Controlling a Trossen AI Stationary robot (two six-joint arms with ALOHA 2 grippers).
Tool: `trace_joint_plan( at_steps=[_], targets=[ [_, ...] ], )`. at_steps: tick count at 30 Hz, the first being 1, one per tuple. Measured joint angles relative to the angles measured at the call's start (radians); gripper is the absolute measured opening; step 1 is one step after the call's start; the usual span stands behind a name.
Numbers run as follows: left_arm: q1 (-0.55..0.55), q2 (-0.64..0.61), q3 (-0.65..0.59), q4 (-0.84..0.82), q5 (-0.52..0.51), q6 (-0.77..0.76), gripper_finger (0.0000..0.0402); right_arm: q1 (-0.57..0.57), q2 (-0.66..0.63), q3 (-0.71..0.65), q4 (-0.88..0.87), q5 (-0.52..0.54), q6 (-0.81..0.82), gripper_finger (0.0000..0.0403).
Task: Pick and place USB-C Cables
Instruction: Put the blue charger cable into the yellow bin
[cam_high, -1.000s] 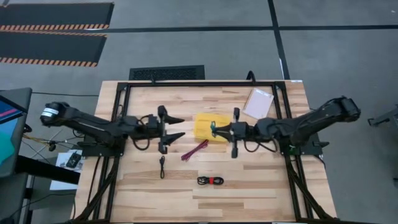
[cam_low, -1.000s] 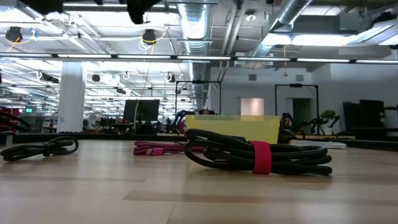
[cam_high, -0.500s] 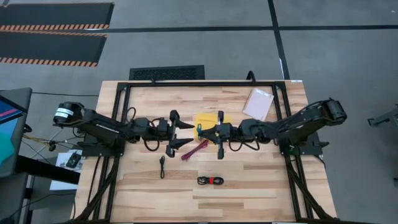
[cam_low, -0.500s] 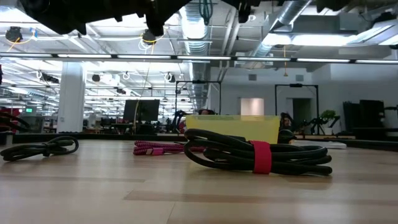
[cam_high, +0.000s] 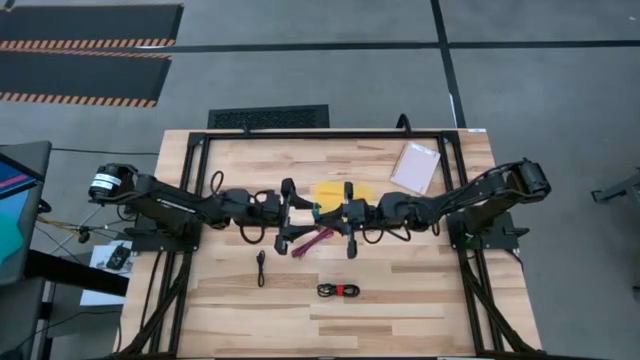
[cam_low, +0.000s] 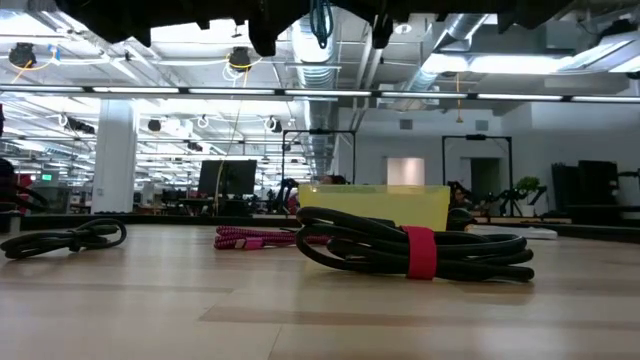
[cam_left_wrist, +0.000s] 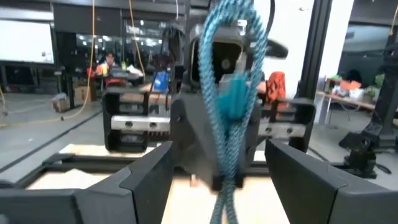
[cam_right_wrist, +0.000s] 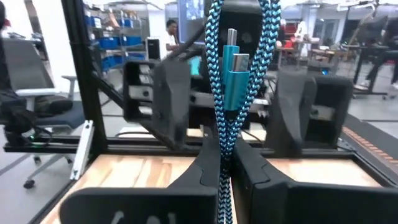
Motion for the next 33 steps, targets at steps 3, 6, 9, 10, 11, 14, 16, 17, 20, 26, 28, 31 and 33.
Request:
trace_joint_plan(
  at_steps=[3, 6, 9, 10, 11, 14, 16, 17, 20, 26, 28, 31, 33],
  targets=[
    [0.000, 0.000, 0.002, 0.003, 0.000, 0.005, 0.0242, 0.000, -0.001, 0.000, 0.007, -0.017, 0.000, 0.0029],
    [0.000, 0.000, 0.002, 0.003, 0.000, 0.012, 0.0239, 0.000, 0.000, 0.000, 0.001, -0.019, 0.000, 0.0029],
    [0.000, 0.000, 0.002, 0.003, -0.001, 0.015, 0.0218, 0.000, 0.000, 0.000, 0.000, -0.019, 0.000, 0.0027],
    [0.000, 0.000, 0.002, 0.003, -0.001, 0.015, 0.0206, 0.000, 0.000, 0.000, 0.000, -0.019, 0.000, 0.0028],
    [0.000, 0.000, 0.002, 0.004, -0.001, 0.016, 0.0193, 0.000, 0.000, 0.000, 0.000, -0.019, 0.000, 0.0028],
    [0.003, 0.000, 0.002, 0.003, 0.004, 0.016, 0.0143, 0.000, 0.000, 0.000, -0.003, -0.019, 0.000, 0.0031],
    [0.008, 0.000, 0.002, 0.003, 0.010, 0.016, 0.0109, -0.001, -0.001, 0.000, -0.006, -0.016, 0.000, 0.0031],
    [0.011, 0.000, 0.002, 0.003, 0.016, 0.016, 0.0092, -0.001, -0.001, 0.000, -0.009, -0.015, 0.000, 0.0031],
    [0.022, -0.001, 0.002, 0.004, 0.060, 0.016, 0.0048, 0.000, -0.002, 0.000, -0.016, -0.014, -0.001, 0.0028],
    [0.027, -0.001, 0.002, 0.006, 0.092, 0.016, 0.0005, 0.001, -0.003, 0.000, -0.032, -0.020, 0.011, 0.0033],
    [0.027, -0.001, 0.002, 0.006, 0.091, 0.016, 0.0003, -0.002, -0.003, 0.000, -0.033, -0.020, 0.022, 0.0035],
    [0.027, -0.001, 0.002, 0.006, 0.086, 0.015, 0.0002, -0.005, -0.003, 0.000, -0.034, -0.021, 0.024, 0.0035],
    [0.027, -0.001, 0.002, 0.006, 0.084, 0.014, 0.0002, -0.005, -0.003, 0.000, -0.034, -0.020, 0.024, 0.0036]
  ],
)
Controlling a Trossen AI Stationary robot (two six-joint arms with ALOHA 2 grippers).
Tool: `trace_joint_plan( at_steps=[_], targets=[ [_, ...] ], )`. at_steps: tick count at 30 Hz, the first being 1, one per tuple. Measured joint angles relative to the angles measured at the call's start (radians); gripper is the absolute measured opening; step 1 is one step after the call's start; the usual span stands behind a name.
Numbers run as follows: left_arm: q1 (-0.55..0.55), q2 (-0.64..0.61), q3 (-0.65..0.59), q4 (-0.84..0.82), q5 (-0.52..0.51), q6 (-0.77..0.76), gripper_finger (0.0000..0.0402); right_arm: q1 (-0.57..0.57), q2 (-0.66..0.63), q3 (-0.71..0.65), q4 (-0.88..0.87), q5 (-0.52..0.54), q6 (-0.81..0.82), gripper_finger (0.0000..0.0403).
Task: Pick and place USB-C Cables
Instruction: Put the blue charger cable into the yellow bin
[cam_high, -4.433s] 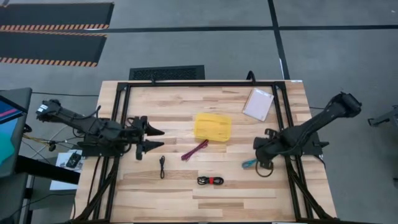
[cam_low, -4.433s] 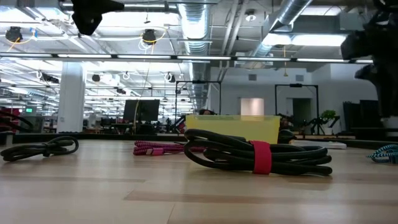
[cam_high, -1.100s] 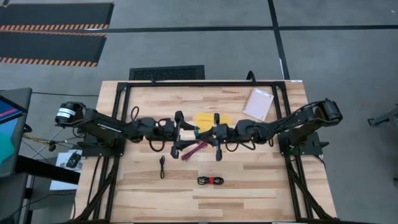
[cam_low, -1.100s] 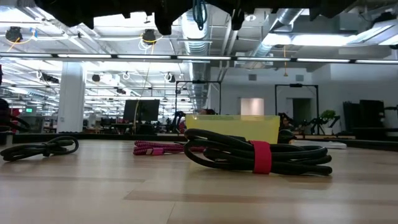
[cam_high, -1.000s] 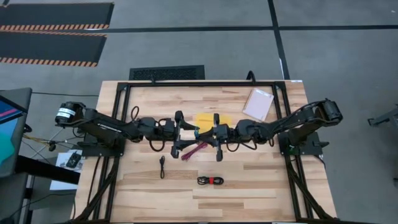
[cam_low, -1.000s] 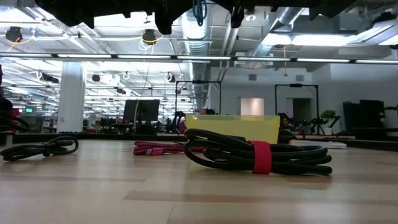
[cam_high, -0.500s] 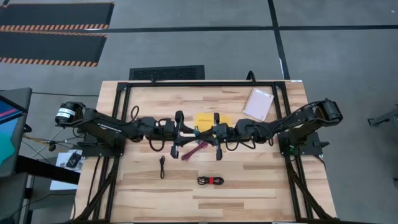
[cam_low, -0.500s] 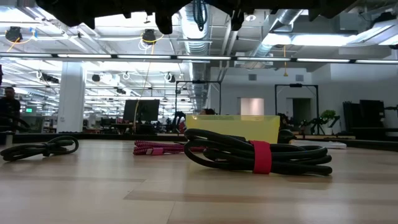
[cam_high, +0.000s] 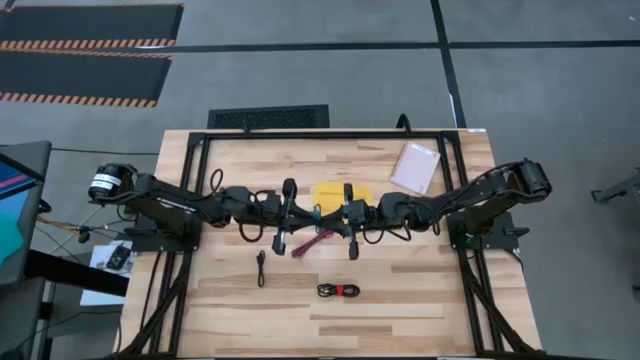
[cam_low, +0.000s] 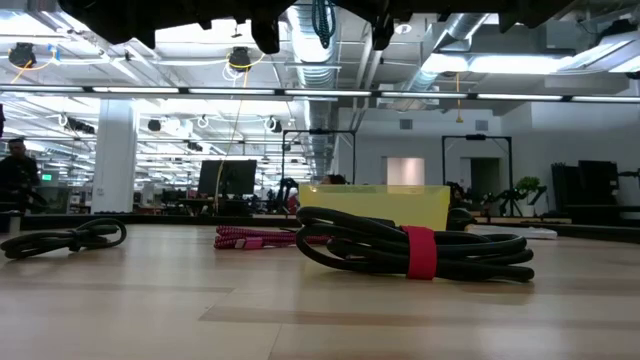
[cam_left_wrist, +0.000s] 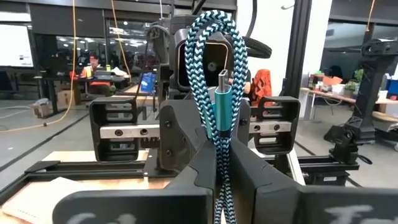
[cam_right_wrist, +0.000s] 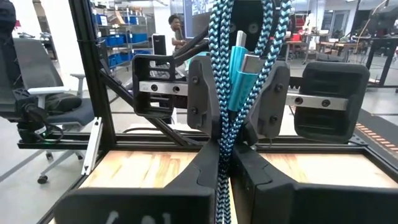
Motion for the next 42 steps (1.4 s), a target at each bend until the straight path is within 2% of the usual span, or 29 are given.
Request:
trace_joint_plan(
  at_steps=[6, 12, 17, 21, 25, 28, 31, 35, 38, 42],
  targets=[
    [0.000, 0.000, 0.000, -0.007, -0.032, -0.009, 0.0001, -0.001, 0.001, 0.000, -0.015, 0.010, 0.011, 0.0066],
    [0.006, 0.001, 0.001, -0.015, -0.092, 0.003, 0.0001, -0.001, 0.005, 0.000, -0.061, 0.076, 0.010, 0.0147],
    [0.024, 0.001, 0.001, -0.017, -0.097, 0.000, 0.0001, -0.002, -0.002, -0.001, -0.079, 0.091, 0.010, 0.0205],
    [0.050, 0.001, 0.001, -0.019, -0.091, -0.005, 0.0001, -0.001, -0.034, 0.000, -0.183, 0.146, 0.008, 0.0225],
    [0.095, -0.002, 0.002, -0.021, -0.074, -0.013, 0.0001, -0.001, -0.098, 0.000, -0.306, 0.165, 0.036, 0.0227],
    [0.132, -0.002, 0.047, -0.125, -0.041, -0.019, 0.0001, 0.000, -0.162, 0.000, -0.426, 0.164, 0.066, 0.0222],
    [0.156, -0.001, 0.149, -0.355, -0.015, 0.009, 0.0001, 0.000, -0.232, 0.000, -0.569, 0.165, 0.101, 0.0218],
    [0.166, 0.025, 0.301, -0.646, -0.030, 0.100, 0.0000, 0.005, -0.319, 0.000, -0.741, 0.169, 0.169, 0.0211],
    [0.179, 0.059, 0.373, -0.748, -0.032, 0.150, 0.0000, 0.028, -0.377, 0.000, -0.883, 0.168, 0.239, 0.0207],
    [0.205, 0.123, 0.407, -0.784, -0.010, 0.175, 0.0000, 0.079, -0.433, 0.000, -1.086, 0.171, 0.364, 0.0203]
  ],
)
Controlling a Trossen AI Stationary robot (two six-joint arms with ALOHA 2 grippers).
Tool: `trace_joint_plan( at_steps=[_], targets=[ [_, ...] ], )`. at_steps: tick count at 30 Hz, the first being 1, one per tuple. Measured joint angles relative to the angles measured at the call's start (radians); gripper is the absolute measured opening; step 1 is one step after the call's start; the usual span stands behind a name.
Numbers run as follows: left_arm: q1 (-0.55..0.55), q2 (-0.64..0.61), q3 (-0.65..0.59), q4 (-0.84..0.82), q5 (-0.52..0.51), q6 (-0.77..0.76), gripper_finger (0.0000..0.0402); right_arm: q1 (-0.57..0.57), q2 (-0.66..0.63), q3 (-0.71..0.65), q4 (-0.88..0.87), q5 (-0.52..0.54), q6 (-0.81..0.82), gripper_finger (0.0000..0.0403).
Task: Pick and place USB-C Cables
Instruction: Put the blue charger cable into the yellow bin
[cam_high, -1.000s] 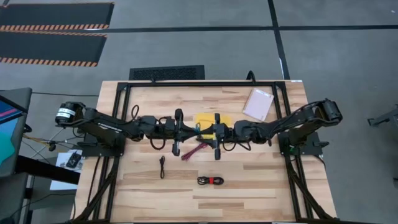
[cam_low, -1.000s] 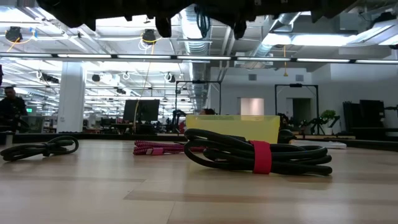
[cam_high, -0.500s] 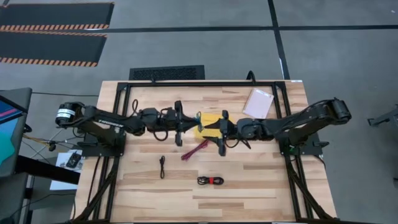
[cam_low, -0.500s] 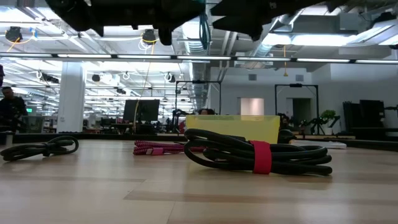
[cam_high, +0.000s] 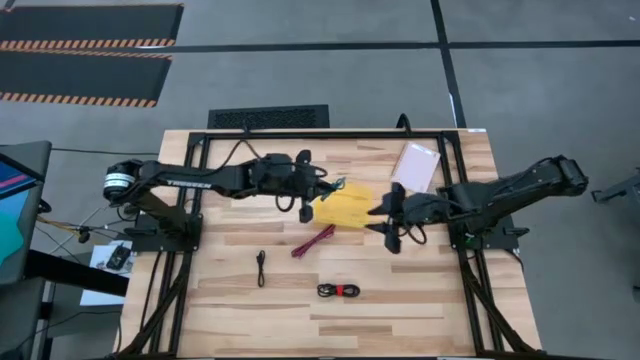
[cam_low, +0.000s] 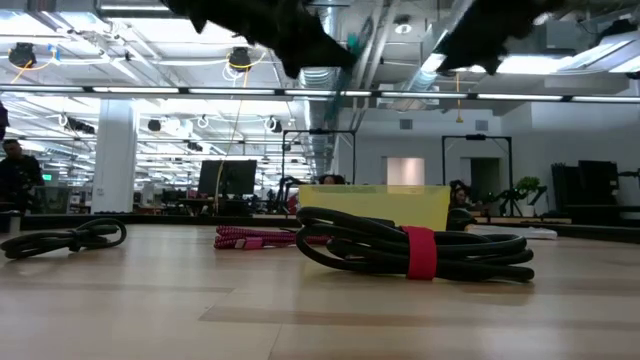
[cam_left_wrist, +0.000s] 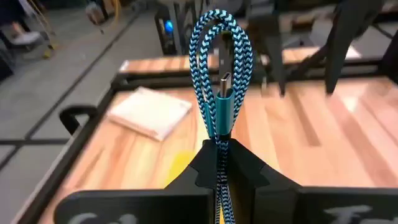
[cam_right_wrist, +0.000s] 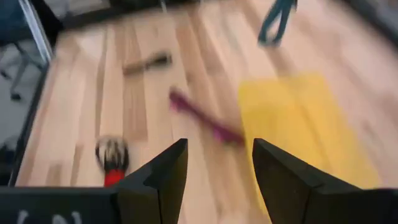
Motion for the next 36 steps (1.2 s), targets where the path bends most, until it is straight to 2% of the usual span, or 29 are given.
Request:
trace_joint_plan(
  at_steps=[5, 12, 16, 19, 32, 36],
  targets=[
    [0.027, 0.113, 0.027, 0.003, 0.014, 0.000, 0.0000, 0.065, -0.011, 0.000, -0.122, 0.051, 0.102, 0.0198],
    [0.033, 0.259, 0.053, 0.009, 0.006, 0.000, 0.0000, 0.113, -0.008, 0.000, -0.105, 0.100, 0.110, 0.0193],
    [0.036, 0.315, 0.053, -0.001, -0.042, 0.005, 0.0000, 0.128, -0.008, 0.000, -0.105, 0.131, 0.110, 0.0193],
    [0.038, 0.334, 0.053, 0.000, -0.080, 0.042, 0.0000, 0.132, -0.008, 0.000, -0.106, 0.131, 0.110, 0.0192],
    [0.043, 0.351, 0.053, -0.028, -0.105, 0.082, 0.0001, 0.129, -0.009, 0.000, -0.100, 0.132, 0.114, 0.0184],
    [0.045, 0.351, 0.053, -0.037, -0.103, 0.082, 0.0012, 0.129, -0.009, 0.000, -0.099, 0.132, 0.114, 0.0185]
  ],
)
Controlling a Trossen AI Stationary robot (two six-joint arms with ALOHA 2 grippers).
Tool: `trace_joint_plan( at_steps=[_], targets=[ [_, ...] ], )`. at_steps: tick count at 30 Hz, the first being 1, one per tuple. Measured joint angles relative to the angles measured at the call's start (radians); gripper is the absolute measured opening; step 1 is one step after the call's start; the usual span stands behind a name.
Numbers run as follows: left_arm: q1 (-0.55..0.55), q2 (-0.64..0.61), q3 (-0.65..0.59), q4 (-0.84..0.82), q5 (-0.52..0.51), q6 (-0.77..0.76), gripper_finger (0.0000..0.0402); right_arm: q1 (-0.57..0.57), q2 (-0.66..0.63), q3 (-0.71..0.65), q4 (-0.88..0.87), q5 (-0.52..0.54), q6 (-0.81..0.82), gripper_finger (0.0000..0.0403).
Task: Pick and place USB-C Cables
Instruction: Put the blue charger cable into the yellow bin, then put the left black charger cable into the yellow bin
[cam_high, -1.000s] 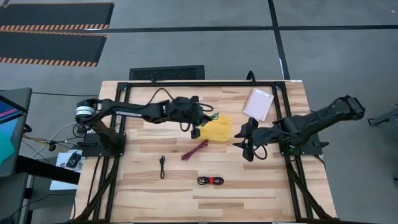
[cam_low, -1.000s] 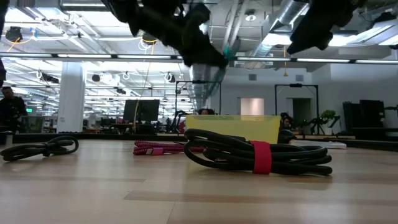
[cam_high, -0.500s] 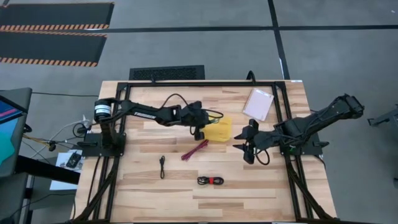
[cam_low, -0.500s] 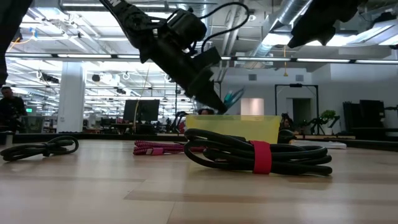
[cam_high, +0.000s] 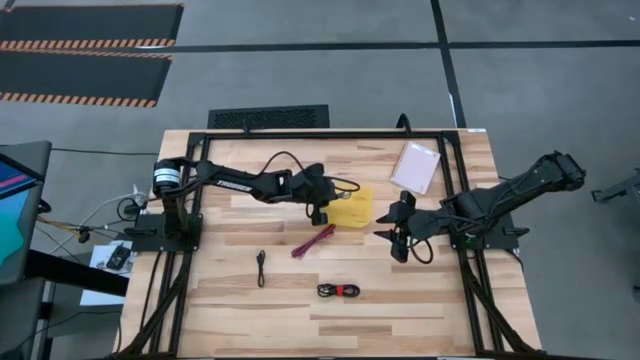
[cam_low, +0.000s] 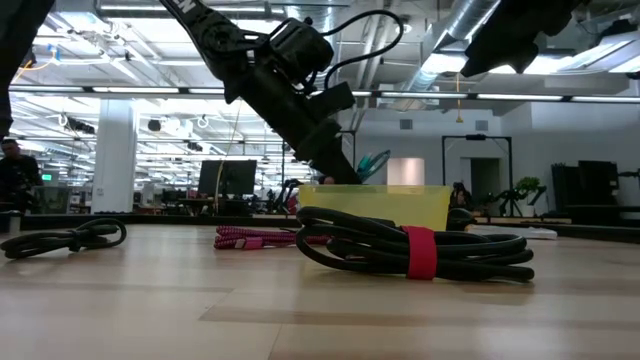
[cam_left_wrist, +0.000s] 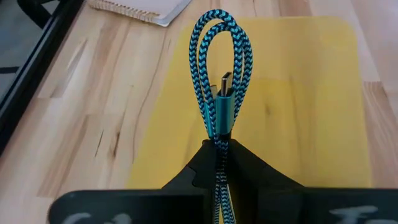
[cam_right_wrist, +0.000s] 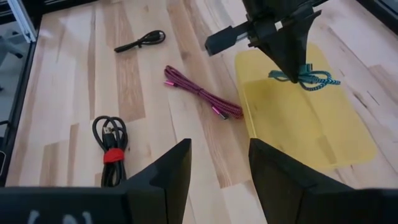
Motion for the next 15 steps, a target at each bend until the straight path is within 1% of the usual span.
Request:
trace_joint_plan(
  at_steps=[8, 15],
  targets=[
    [0.000, 0.000, 0.000, -0.010, 0.008, 0.008, 0.0060, 0.000, 0.000, 0.000, 0.000, 0.000, 0.003, 0.0183],
    [0.000, 0.000, 0.000, -0.013, 0.004, 0.011, 0.0114, 0.000, 0.000, 0.000, 0.000, 0.000, 0.003, 0.0184]
  ],
)
